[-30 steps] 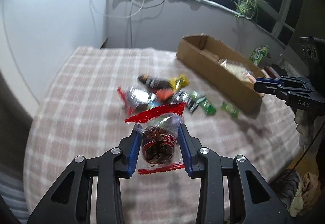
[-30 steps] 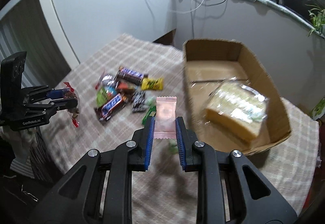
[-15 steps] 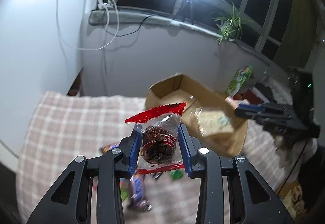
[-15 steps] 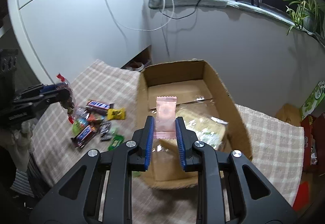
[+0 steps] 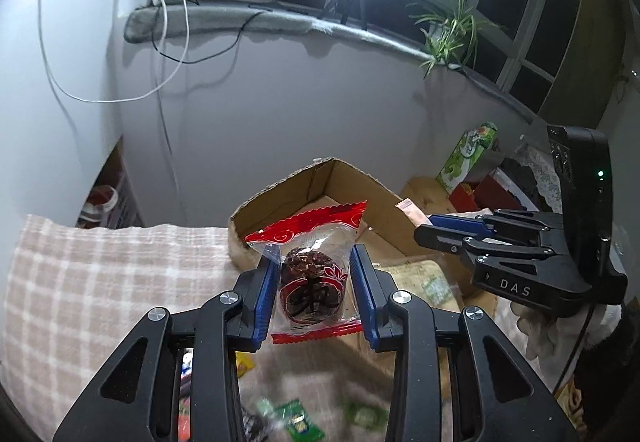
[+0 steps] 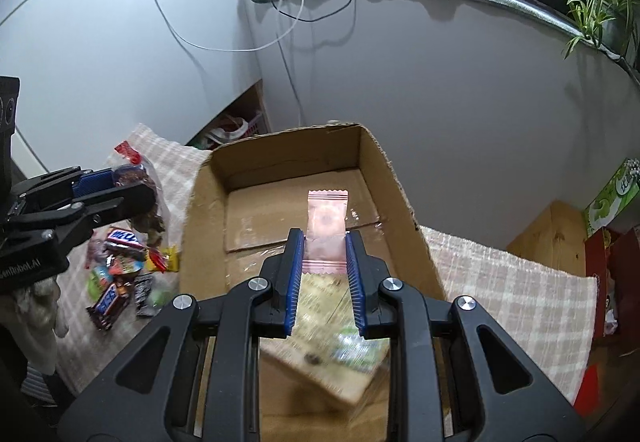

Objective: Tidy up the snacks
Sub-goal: 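Carry the red chocolate pack and pink candy into the box and release both, then grasp the Snickers bar with the left gripper while the right gripper grasps the green candy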

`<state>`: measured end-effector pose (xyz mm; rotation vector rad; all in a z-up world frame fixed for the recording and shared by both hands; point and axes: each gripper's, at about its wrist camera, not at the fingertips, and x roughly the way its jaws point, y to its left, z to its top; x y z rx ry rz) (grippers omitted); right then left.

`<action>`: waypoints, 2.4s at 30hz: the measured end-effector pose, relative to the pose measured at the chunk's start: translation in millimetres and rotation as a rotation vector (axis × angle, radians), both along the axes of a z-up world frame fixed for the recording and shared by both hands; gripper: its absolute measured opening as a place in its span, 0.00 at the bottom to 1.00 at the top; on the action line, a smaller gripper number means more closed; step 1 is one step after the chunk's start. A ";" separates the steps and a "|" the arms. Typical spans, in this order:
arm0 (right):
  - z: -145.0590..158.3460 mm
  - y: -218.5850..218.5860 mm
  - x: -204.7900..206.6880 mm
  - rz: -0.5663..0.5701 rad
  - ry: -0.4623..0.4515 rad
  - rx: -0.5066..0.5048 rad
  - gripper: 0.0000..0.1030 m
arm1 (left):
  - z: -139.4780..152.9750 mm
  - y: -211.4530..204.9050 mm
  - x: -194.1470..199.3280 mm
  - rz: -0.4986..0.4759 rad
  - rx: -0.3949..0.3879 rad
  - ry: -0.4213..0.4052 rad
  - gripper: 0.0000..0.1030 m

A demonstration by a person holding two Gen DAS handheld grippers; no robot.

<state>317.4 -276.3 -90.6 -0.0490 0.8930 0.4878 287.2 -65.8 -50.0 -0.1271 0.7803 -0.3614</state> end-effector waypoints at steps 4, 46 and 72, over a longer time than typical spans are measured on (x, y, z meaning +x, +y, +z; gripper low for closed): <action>-10.1 1.1 12.5 -0.006 0.022 -0.004 0.22 | -8.5 -9.0 10.2 -0.009 0.013 0.024 0.33; 48.1 23.9 -104.3 0.068 -0.105 0.062 0.53 | 36.7 63.1 -80.4 0.086 0.006 -0.061 0.57; -40.0 107.5 -163.7 0.137 0.041 0.028 0.56 | -51.1 94.7 -152.6 0.085 0.088 0.053 0.56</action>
